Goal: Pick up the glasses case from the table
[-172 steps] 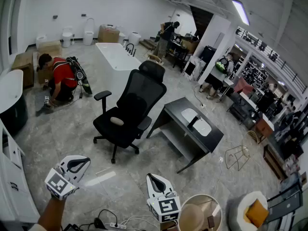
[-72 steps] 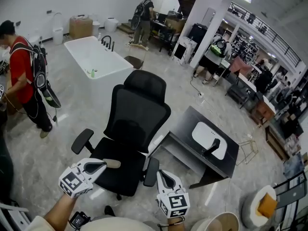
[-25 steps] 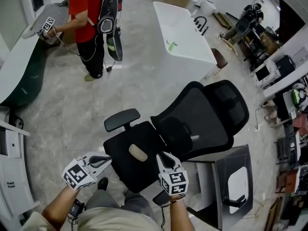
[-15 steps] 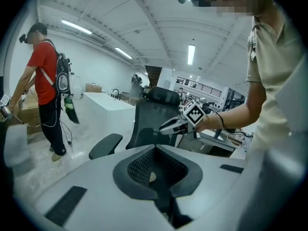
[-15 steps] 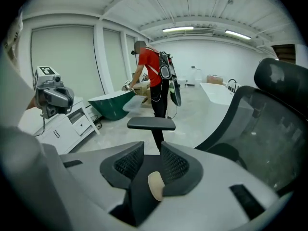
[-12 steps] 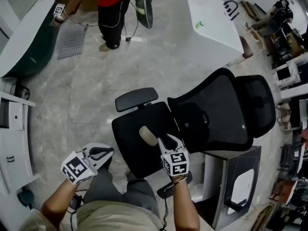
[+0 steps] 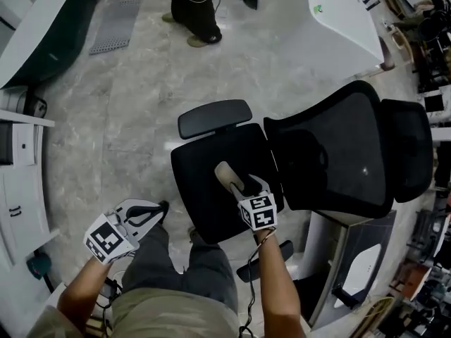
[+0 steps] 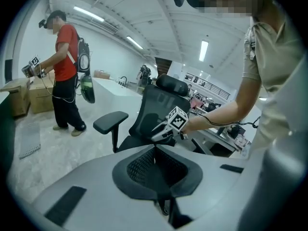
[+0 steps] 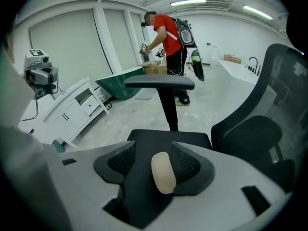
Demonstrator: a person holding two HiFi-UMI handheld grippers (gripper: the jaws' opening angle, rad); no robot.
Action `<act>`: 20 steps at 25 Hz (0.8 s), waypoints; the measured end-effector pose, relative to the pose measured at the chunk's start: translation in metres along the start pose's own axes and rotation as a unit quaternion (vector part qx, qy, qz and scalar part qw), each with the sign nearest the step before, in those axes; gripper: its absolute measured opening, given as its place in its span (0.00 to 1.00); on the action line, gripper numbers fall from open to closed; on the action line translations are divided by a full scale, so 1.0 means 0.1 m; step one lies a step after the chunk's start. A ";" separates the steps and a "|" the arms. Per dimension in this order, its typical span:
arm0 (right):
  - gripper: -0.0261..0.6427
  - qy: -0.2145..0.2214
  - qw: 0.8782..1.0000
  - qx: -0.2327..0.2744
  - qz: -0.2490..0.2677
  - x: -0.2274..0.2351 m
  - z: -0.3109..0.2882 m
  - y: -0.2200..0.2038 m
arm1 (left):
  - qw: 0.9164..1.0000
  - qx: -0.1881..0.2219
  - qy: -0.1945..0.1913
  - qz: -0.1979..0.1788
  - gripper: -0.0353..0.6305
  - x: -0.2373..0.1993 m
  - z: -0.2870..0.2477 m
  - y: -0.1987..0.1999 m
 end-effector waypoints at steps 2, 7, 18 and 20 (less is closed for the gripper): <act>0.40 0.014 1.000 -0.015 0.000 -0.01 -0.17 -0.11 | 1.000 -0.004 0.001 0.015 0.08 -0.05 -0.02 -0.08; 0.46 0.037 0.998 -0.059 0.006 -0.04 -0.53 -0.41 | 0.998 -0.009 0.005 0.057 0.08 -0.10 -0.09 -0.22; 0.50 0.044 0.989 -0.131 0.057 -0.02 -1.24 -0.93 | 0.996 -0.031 0.023 0.087 0.08 -0.34 -0.14 -0.70; 0.50 0.046 0.987 -0.141 0.064 -0.02 -1.34 -1.01 | 0.995 -0.035 0.028 0.094 0.08 -0.38 -0.15 -0.79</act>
Point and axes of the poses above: the fingertips, and each gripper's own axes: z backward along the fingers, x to its right, y out of its top, the point moved 7 cm from there along z, backward along the fingers, and after that the axes turned 15 degrees about z, right-handed, at the moved point
